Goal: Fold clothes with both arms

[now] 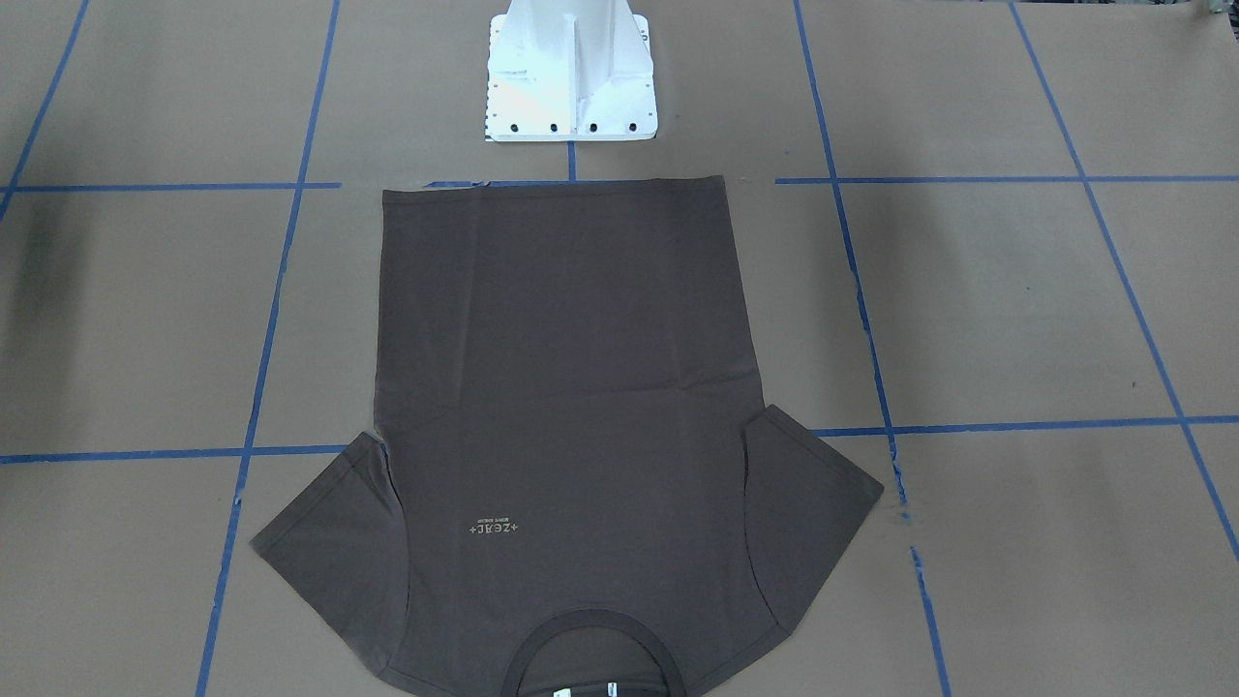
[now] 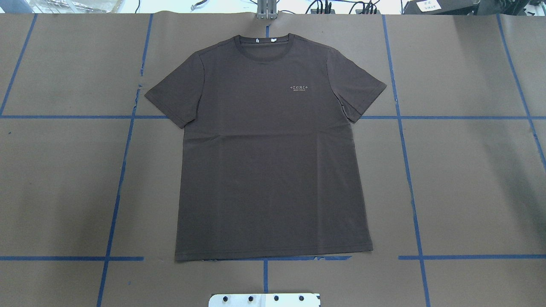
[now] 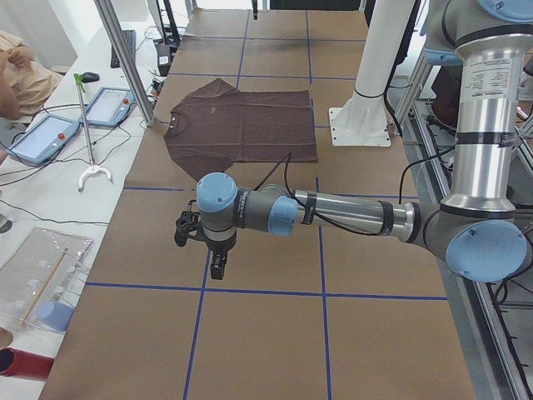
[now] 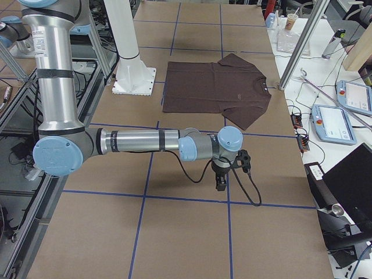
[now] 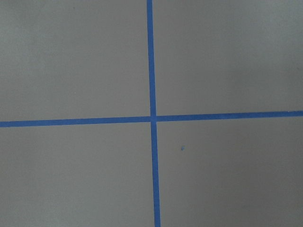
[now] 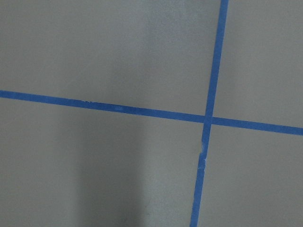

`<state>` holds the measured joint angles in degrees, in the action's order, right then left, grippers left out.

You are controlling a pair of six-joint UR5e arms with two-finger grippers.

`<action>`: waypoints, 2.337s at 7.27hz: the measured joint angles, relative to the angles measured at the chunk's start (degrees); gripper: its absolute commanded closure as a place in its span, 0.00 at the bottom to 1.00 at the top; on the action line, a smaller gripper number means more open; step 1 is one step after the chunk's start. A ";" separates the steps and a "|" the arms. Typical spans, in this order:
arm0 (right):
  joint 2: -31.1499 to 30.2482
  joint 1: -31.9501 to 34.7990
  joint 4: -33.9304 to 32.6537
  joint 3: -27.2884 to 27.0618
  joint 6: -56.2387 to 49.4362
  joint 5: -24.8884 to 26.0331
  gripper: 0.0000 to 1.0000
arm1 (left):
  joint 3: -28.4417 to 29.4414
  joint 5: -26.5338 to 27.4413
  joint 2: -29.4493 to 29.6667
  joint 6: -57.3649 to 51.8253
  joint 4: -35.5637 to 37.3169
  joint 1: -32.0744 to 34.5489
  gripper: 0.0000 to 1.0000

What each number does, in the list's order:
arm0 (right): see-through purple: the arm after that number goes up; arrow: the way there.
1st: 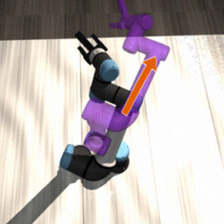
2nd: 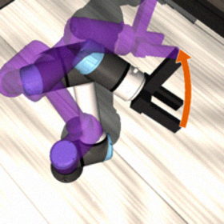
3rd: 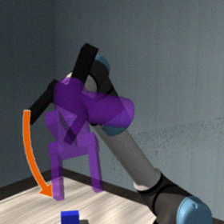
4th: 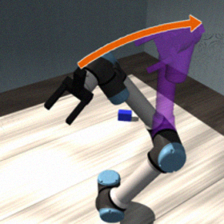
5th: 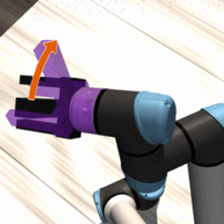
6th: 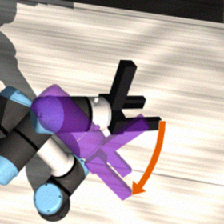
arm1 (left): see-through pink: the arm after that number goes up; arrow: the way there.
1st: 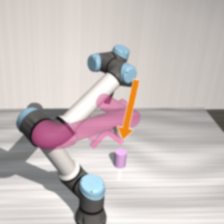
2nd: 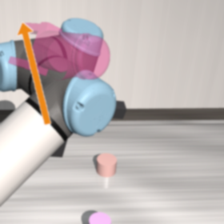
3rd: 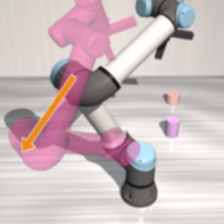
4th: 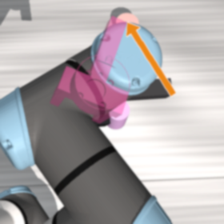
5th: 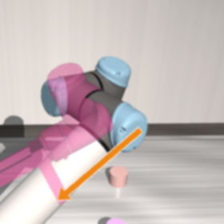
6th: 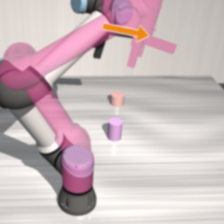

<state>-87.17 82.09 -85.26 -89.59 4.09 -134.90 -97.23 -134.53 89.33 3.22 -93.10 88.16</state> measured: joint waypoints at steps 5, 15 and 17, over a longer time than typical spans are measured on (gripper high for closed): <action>-0.06 -0.29 0.08 0.46 -0.06 -1.20 0.00 | -1.12 -1.52 0.38 -0.47 -0.08 -0.12 0.00; 31.81 -22.72 18.89 24.34 43.32 8.14 0.27 | -1.07 -5.47 0.48 0.20 -1.57 -0.27 0.00; 36.02 -23.91 21.50 30.45 50.54 8.58 0.38 | -1.03 -5.53 0.47 0.20 -1.63 -0.27 0.00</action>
<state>-51.16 58.18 -63.76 -59.15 54.63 -126.32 -98.25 -140.06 89.80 3.43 -94.73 87.89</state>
